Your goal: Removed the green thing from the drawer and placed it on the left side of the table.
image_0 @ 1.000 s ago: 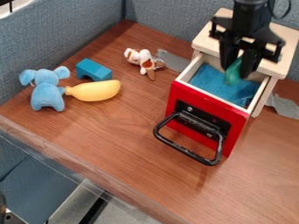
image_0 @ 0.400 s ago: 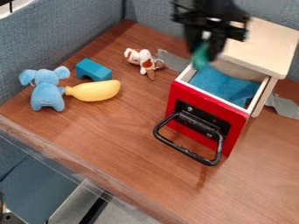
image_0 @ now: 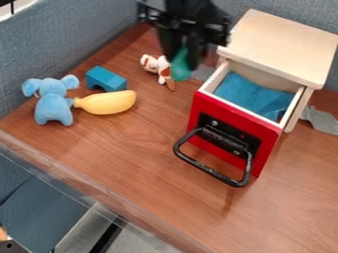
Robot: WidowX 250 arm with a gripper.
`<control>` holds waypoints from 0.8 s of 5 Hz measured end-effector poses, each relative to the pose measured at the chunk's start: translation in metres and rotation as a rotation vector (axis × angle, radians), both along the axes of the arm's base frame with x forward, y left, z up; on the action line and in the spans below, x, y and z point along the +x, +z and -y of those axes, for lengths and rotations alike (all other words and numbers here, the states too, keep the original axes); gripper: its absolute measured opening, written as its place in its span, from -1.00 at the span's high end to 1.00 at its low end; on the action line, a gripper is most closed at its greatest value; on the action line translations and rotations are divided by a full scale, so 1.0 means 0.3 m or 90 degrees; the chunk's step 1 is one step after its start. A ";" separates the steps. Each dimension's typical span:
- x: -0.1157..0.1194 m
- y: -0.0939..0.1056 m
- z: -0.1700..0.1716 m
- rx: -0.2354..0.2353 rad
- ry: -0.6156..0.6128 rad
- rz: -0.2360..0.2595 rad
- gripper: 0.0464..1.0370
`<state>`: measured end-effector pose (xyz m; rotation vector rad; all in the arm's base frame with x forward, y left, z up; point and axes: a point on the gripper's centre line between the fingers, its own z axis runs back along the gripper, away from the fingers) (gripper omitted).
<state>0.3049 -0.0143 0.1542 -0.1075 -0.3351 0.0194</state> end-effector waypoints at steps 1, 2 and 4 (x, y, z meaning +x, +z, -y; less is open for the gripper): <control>-0.060 -0.023 -0.048 0.001 0.027 -0.011 0.30; -0.098 -0.060 -0.103 -0.002 0.059 -0.028 0.30; -0.081 -0.189 -0.146 -0.017 0.082 -0.085 0.30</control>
